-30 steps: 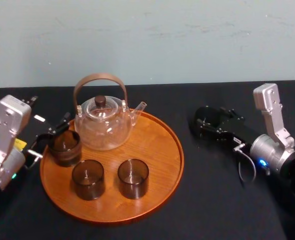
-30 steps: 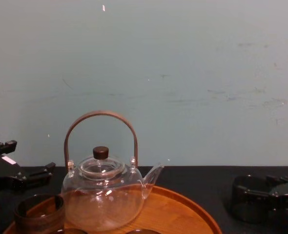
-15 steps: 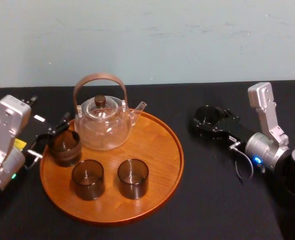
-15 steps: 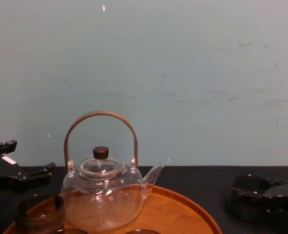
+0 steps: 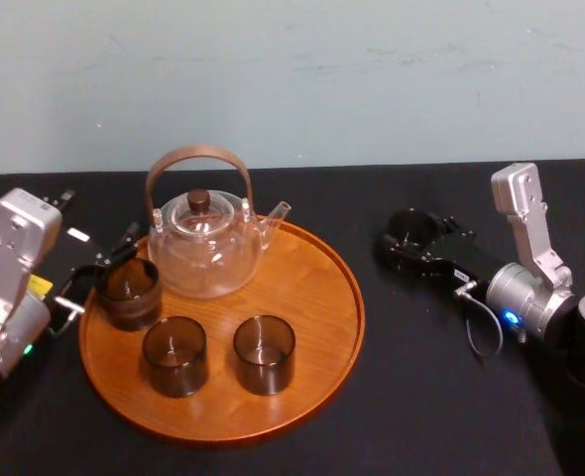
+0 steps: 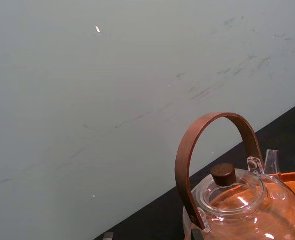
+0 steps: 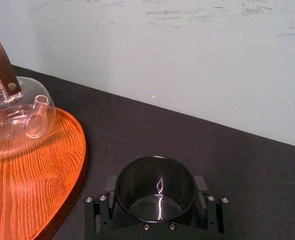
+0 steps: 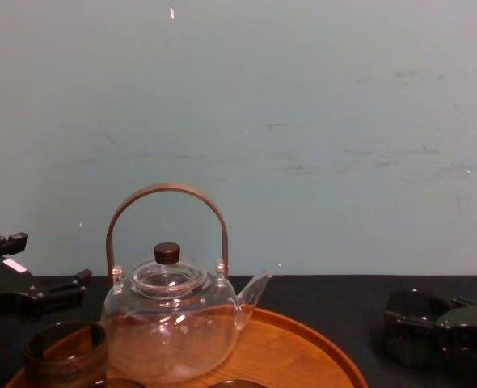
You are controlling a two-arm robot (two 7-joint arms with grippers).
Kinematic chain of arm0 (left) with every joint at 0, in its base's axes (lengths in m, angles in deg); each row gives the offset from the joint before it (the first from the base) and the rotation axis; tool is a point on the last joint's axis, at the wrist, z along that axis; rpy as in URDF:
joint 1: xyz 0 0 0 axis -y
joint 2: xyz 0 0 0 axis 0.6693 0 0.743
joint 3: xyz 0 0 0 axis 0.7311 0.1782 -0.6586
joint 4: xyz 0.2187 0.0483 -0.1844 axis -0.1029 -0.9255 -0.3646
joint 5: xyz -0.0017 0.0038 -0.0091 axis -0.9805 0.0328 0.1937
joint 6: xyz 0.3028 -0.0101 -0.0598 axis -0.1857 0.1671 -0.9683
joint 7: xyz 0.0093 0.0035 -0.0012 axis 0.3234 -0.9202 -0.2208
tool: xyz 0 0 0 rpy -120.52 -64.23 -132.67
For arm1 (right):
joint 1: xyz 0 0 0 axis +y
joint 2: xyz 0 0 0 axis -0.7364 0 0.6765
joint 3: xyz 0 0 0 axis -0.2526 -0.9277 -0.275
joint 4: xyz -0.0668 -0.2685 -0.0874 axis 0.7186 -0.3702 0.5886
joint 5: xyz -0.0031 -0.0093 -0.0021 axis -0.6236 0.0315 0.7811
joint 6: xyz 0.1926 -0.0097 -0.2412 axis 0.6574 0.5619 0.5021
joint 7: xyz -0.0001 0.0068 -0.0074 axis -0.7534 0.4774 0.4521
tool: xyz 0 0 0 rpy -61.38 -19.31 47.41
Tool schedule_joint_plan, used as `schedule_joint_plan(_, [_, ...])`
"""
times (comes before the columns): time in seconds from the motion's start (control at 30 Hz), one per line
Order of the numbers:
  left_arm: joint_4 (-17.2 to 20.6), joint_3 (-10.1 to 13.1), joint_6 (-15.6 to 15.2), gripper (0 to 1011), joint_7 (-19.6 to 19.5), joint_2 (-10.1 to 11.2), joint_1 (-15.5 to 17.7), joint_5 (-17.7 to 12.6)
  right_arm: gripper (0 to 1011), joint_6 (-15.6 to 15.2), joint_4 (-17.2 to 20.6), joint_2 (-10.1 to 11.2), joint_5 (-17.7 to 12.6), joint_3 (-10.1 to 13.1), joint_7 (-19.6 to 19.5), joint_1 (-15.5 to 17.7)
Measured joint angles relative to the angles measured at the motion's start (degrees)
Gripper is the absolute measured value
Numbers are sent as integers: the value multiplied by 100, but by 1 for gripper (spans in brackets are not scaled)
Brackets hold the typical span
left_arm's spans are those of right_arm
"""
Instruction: Pick up the glass from the table and place it on the tray.
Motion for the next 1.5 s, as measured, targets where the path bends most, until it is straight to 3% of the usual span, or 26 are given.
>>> schedule_joint_plan(0.13, [0, 0, 0, 1001, 0, 0, 0, 0, 905, -1, 2, 2, 0, 2, 0, 0])
schedule_joint_plan(0.7, [0, 0, 0, 1002, 0, 0, 0, 0, 905, -8, 36, 5, -20, 4, 43, 13])
schedule_joint_plan(1.0, [0, 0, 0, 1002, 0, 0, 0, 0, 905, -18, 598, 77, -102, -1, 102, 213])
schedule_joint_plan(1.23, [0, 0, 0, 1001, 0, 0, 0, 0, 905, -41, 1071, 84, -116, -193, 189, 386])
schedule_joint_plan(1.5, [0, 0, 0, 1001, 0, 0, 0, 0, 905, -62, 1144, -44, -65, -515, 303, 364])
